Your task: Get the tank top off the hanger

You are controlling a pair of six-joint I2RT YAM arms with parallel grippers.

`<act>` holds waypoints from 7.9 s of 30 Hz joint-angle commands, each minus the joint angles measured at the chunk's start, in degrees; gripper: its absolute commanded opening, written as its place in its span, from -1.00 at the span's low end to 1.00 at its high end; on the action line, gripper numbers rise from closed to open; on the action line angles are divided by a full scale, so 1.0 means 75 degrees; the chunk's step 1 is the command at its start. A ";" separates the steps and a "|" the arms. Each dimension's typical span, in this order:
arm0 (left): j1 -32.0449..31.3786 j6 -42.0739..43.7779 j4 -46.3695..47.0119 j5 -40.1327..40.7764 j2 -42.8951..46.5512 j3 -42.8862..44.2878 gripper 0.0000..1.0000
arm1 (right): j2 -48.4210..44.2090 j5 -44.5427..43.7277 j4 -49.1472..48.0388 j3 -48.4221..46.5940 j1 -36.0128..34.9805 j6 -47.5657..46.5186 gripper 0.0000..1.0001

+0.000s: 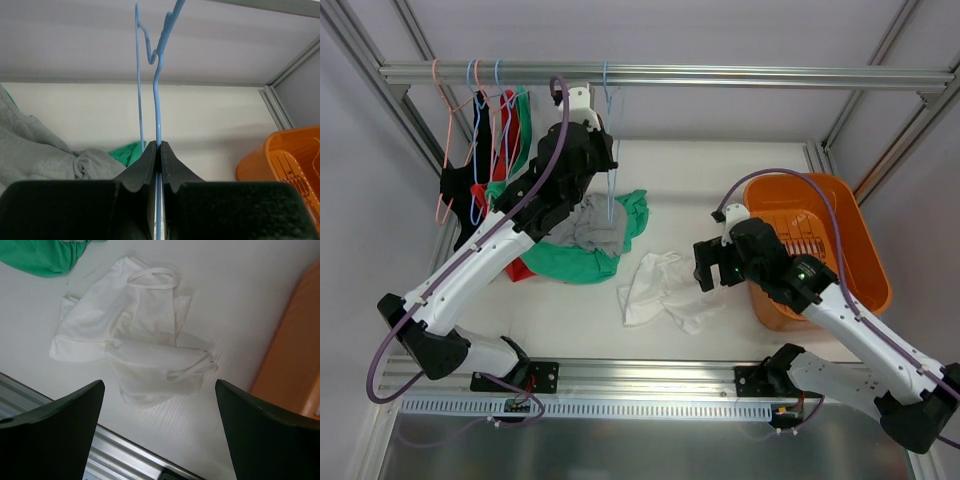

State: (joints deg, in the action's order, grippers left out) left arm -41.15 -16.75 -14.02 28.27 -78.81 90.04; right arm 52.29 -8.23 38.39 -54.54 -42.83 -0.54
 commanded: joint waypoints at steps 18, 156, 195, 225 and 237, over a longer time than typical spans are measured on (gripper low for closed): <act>0.0025 -0.0380 -0.0650 0.0391 0.4739 -0.3882 0.97 | 0.4967 0.1413 -0.2093 -0.0649 -0.0710 0.0048 0.99; 0.4256 0.0019 -0.6392 -1.0027 0.7343 -0.5103 -1.00 | 0.2366 0.0359 -0.6968 0.0487 -0.2961 0.2016 0.31; 0.4220 -0.0482 -0.4265 -1.2803 0.4895 -0.0561 -1.00 | 0.0399 -0.0696 -0.2721 -0.1324 0.0436 0.0541 -0.99; -0.0608 -0.0507 0.1074 -0.7591 0.3532 -0.1244 -1.00 | -0.1089 -0.1377 0.0250 -0.3147 0.0953 -0.0141 -1.00; -0.1615 0.1024 0.7070 -0.6314 0.2786 -0.2901 -1.00 | -0.0924 0.4217 -0.2108 -0.1028 0.0625 0.1455 -0.99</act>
State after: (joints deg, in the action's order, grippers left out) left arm -51.64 -15.75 21.23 -24.93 -56.18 66.83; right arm 45.30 12.67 28.88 -66.50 -36.77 6.48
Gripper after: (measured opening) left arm 0.020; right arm 0.063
